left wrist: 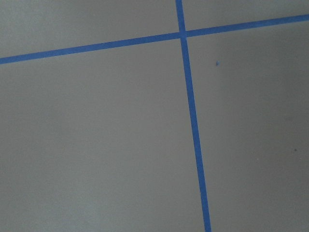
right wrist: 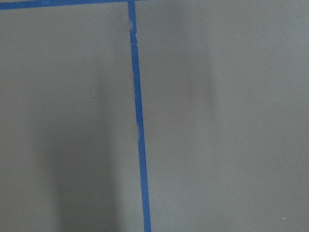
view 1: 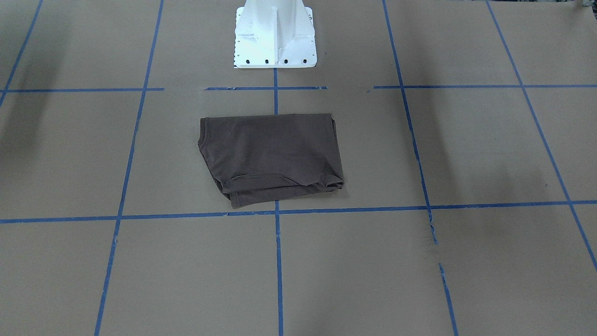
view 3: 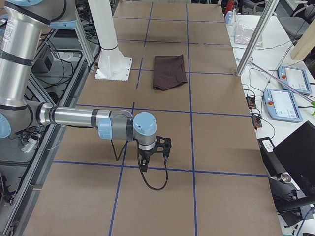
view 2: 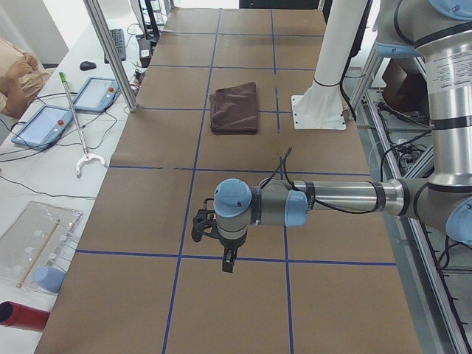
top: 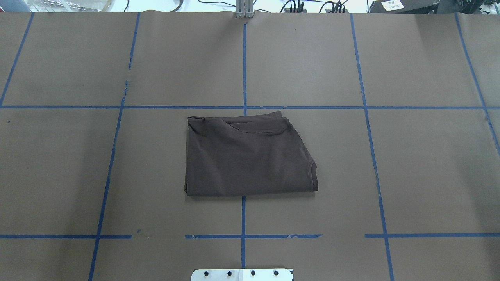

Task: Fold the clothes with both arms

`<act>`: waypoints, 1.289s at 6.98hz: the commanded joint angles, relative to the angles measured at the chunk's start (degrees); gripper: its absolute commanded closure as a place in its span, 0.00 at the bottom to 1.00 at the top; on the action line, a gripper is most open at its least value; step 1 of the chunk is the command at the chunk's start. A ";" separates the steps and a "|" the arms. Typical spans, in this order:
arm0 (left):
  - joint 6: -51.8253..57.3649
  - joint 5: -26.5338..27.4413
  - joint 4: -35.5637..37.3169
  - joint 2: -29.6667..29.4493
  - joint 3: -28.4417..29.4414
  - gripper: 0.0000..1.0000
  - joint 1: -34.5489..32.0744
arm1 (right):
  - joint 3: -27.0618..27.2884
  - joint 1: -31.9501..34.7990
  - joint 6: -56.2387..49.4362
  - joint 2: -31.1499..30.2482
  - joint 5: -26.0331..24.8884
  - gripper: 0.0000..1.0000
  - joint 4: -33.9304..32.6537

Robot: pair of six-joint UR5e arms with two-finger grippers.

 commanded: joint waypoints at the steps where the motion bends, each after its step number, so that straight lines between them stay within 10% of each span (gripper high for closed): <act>1: -0.09 -0.07 -0.16 -0.22 -0.50 0.00 0.00 | 0.68 0.00 -0.27 0.00 0.13 0.00 -0.14; 9: -0.62 0.11 -2.88 -0.31 -0.42 0.00 0.00 | 0.24 0.00 -0.27 -0.18 0.13 0.00 1.97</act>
